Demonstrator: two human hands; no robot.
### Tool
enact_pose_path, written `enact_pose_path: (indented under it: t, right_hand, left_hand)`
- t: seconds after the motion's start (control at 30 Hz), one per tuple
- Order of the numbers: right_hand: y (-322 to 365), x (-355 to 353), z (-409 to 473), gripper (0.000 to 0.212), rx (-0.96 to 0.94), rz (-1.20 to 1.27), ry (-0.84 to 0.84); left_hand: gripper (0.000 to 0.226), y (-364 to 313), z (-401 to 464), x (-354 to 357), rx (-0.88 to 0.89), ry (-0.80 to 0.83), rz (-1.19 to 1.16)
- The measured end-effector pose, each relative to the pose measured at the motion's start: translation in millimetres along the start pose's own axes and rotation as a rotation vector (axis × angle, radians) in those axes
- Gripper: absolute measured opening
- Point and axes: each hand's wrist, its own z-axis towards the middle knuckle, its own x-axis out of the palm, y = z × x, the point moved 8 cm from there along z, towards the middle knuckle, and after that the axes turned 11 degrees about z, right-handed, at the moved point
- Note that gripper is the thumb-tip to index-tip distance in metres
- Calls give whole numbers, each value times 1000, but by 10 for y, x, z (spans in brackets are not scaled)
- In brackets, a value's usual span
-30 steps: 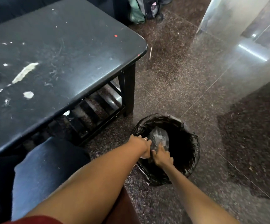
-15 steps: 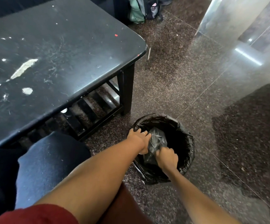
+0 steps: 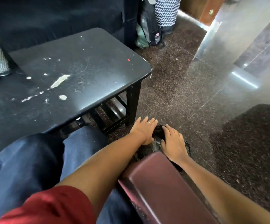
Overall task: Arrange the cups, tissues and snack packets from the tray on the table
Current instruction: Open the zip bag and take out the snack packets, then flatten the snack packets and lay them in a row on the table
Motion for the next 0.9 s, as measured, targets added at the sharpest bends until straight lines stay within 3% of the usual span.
enact_pose_path:
  t: [0.3,0.57,0.9]
  right_hand:
    - [856,-979,293,66,-182,-20,-113]
    - [2209,-1694,374,69,-498,-105,-106]
    - [3935,-1855,60,67,-777,-118,-72]
  left_hand:
    - [82,377,-661,-556,-179,-300,29]
    - [74,1254,-1690,-1037,-468,-589,-83]
    - [73,2228,-3105,-891,-752,-657,-90]
